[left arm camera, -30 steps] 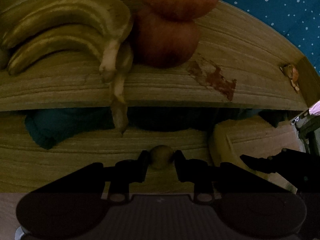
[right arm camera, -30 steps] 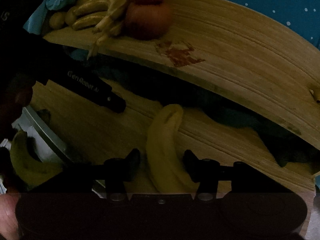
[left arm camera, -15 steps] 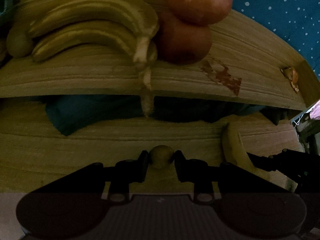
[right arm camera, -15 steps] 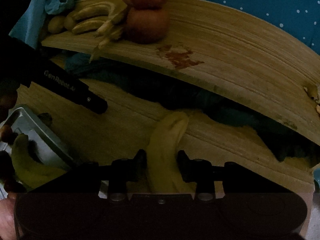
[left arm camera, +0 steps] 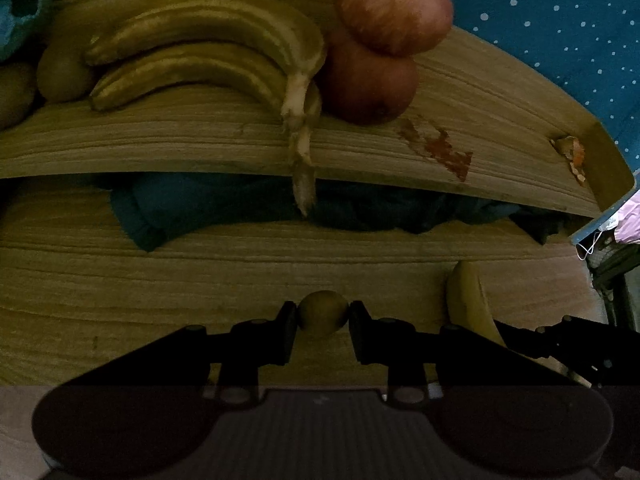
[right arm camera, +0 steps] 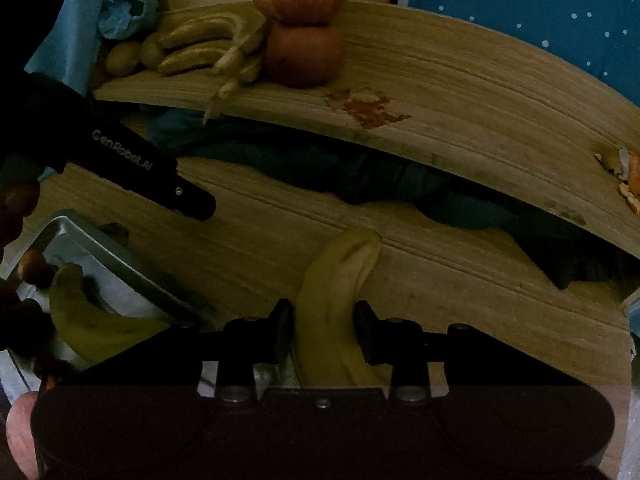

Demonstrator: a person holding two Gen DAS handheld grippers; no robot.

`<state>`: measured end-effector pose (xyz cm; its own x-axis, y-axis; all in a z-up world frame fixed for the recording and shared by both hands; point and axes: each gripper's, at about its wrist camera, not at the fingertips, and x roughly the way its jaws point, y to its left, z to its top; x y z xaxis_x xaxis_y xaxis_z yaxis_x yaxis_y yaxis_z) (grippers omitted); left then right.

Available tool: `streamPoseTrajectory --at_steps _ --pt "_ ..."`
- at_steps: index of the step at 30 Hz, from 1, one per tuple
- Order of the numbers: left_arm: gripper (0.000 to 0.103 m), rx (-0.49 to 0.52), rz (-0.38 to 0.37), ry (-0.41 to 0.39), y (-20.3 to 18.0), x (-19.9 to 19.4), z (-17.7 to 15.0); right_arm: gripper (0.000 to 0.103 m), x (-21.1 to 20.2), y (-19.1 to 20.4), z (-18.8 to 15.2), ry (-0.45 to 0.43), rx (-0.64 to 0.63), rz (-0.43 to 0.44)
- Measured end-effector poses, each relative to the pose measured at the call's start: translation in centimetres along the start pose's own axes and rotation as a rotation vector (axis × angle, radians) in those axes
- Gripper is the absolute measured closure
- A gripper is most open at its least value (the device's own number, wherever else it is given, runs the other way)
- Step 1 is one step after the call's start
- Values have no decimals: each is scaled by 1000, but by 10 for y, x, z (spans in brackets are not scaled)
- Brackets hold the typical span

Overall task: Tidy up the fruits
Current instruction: 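Close the right tool on the banana while the left tool closes on the kiwi, then carry the banana over the tray with the right tool while the left tool carries the kiwi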

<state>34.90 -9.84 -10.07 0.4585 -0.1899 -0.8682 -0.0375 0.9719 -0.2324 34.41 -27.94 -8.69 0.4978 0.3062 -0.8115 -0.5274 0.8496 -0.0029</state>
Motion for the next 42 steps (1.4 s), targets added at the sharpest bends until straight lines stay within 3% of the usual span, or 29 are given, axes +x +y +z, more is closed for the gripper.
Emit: streamPoseTrajectory --at_steps 42 --pt "71 55 -42 -21 28 -64 -38 67 -51 57 -4 -70 -3 -1"
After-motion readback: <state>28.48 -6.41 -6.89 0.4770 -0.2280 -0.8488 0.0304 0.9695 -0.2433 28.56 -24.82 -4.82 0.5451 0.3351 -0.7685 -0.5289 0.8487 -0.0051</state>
